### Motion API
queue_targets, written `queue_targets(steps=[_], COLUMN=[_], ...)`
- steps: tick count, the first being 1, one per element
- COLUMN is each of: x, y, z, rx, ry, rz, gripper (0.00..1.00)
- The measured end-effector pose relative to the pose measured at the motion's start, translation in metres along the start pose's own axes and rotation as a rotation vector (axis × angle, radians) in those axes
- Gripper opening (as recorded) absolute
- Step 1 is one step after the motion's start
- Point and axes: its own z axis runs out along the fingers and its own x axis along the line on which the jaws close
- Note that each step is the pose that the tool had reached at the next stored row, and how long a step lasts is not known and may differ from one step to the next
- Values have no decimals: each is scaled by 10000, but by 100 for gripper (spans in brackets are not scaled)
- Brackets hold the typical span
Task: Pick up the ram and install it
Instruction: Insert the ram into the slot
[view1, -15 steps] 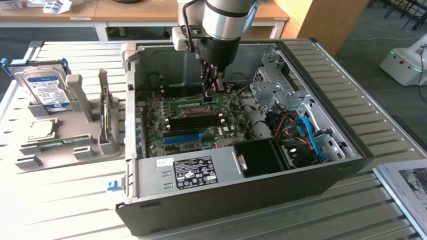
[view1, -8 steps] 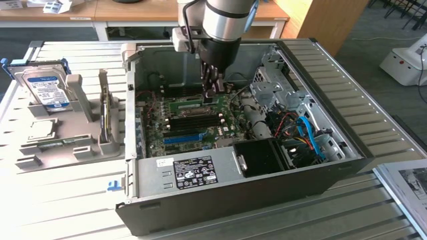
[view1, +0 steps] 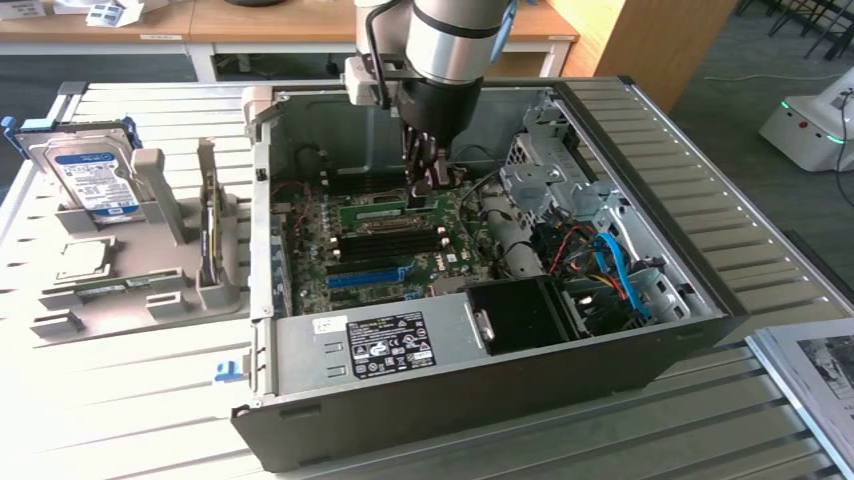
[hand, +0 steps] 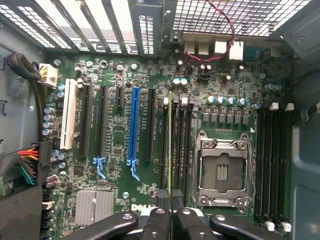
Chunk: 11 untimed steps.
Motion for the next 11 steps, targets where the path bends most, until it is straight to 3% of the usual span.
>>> queue_targets(steps=[11], x=[2], y=[-5], z=[82], rx=[13], ry=[0], rz=[0], gripper=[11])
